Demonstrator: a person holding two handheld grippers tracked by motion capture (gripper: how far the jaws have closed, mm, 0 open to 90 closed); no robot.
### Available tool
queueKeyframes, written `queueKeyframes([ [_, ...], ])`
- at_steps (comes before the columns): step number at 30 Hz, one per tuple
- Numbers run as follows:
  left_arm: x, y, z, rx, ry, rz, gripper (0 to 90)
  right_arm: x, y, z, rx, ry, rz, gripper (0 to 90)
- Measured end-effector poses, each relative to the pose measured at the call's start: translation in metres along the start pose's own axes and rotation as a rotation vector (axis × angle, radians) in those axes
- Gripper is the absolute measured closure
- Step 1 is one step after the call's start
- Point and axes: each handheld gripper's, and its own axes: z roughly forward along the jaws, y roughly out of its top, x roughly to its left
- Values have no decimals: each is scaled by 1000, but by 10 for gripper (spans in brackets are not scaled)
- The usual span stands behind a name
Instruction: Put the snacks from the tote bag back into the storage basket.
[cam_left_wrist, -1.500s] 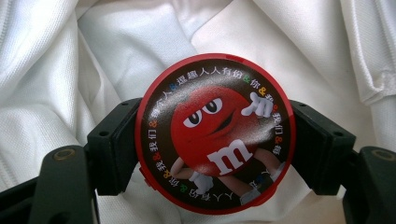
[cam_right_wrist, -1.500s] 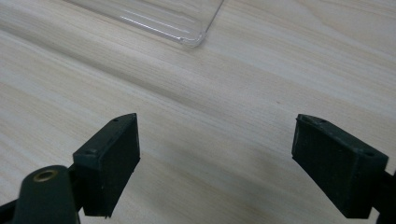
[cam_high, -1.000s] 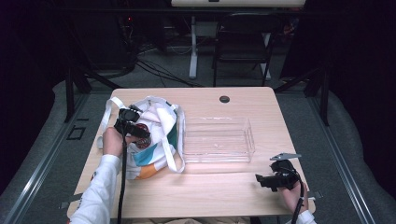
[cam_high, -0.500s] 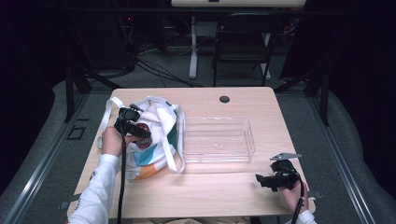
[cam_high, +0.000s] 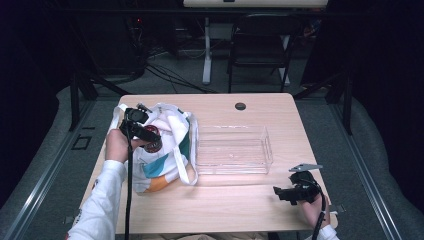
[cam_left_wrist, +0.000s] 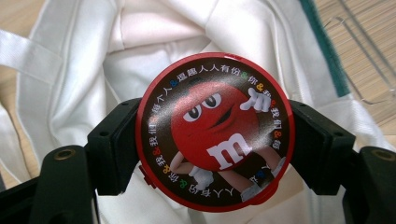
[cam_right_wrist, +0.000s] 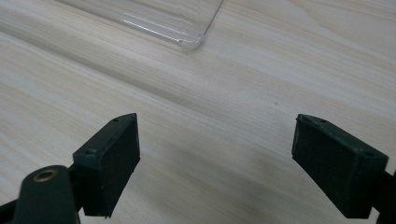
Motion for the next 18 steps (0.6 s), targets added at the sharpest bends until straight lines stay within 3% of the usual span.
queueKeyframes([
  [18, -12, 24, -29, -23, 6, 38, 260, 0, 0, 0, 1, 2, 0, 148],
])
